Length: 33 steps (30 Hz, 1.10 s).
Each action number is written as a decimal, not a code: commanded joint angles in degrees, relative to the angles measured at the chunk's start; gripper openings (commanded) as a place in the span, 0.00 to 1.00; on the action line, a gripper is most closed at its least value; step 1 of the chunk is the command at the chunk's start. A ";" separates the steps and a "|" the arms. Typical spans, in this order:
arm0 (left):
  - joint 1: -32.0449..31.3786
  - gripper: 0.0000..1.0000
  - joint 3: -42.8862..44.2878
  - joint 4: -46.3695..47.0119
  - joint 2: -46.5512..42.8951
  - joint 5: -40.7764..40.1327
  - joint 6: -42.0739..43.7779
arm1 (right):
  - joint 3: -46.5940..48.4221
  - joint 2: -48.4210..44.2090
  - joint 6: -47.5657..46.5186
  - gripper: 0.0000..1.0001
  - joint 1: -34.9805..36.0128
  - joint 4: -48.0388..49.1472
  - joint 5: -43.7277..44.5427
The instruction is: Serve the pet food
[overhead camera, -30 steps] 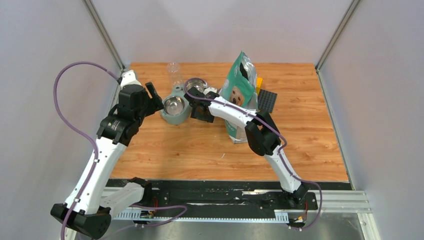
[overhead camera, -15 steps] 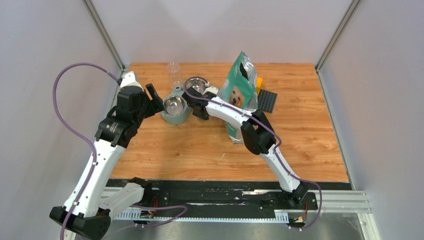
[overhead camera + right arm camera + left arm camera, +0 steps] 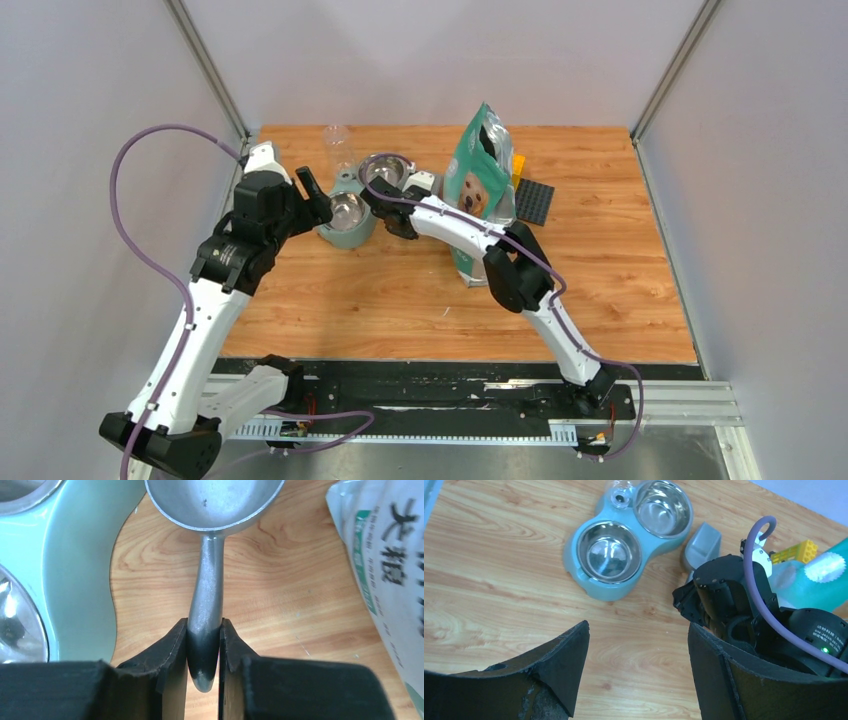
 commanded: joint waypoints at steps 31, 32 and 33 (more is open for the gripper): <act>1.89 1.00 5.59 23.98 15.44 19.47 -8.83 | -16.64 -36.97 -20.00 0.00 8.24 19.44 -0.44; 1.87 1.00 6.12 24.16 16.81 19.85 -9.04 | -16.63 -37.26 -20.50 0.00 8.64 19.71 -0.27; 1.87 1.00 6.31 24.68 17.34 19.86 -9.61 | -16.70 -37.53 -21.69 0.00 9.01 20.57 0.00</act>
